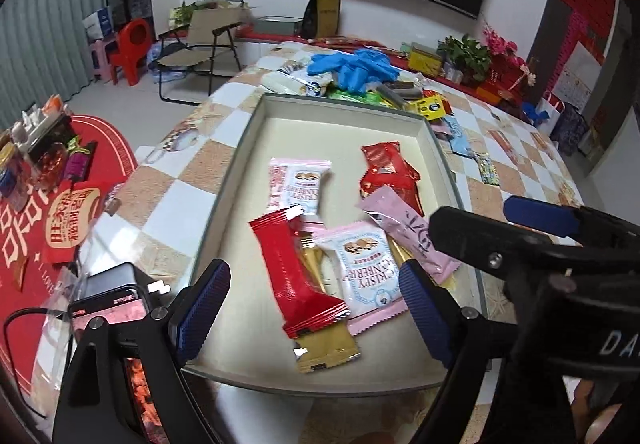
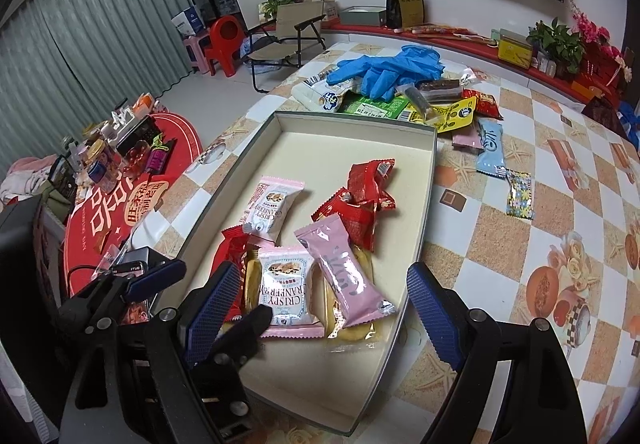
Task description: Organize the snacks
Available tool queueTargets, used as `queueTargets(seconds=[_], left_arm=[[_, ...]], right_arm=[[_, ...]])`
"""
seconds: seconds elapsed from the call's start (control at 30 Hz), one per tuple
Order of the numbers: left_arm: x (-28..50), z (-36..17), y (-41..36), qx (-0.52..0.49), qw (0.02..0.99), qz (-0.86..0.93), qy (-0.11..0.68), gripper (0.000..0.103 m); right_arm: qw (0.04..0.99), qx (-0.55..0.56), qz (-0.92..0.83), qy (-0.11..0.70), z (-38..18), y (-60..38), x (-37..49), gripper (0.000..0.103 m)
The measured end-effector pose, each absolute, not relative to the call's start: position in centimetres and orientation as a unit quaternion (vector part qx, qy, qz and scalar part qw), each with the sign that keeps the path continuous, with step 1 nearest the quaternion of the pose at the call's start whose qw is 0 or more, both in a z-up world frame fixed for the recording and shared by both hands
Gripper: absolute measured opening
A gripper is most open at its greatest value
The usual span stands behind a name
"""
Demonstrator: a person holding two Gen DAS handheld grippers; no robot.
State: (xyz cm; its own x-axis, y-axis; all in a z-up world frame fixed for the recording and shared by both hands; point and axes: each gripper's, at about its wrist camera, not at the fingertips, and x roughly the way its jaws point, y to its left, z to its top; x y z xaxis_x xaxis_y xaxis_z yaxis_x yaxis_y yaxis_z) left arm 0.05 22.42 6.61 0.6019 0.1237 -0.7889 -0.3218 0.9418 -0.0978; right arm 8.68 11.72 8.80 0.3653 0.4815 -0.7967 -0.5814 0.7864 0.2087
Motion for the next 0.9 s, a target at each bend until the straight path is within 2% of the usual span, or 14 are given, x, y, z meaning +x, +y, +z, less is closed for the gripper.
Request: queueTargets(seconds=[0.9], left_arm=[[0.08,5.73,22.93,-0.116,0.870,0.137,0.458,0.089]], right_arm=[[0.819,-0.061,0.321,0.471,8.18,12.00,8.29,0.087]])
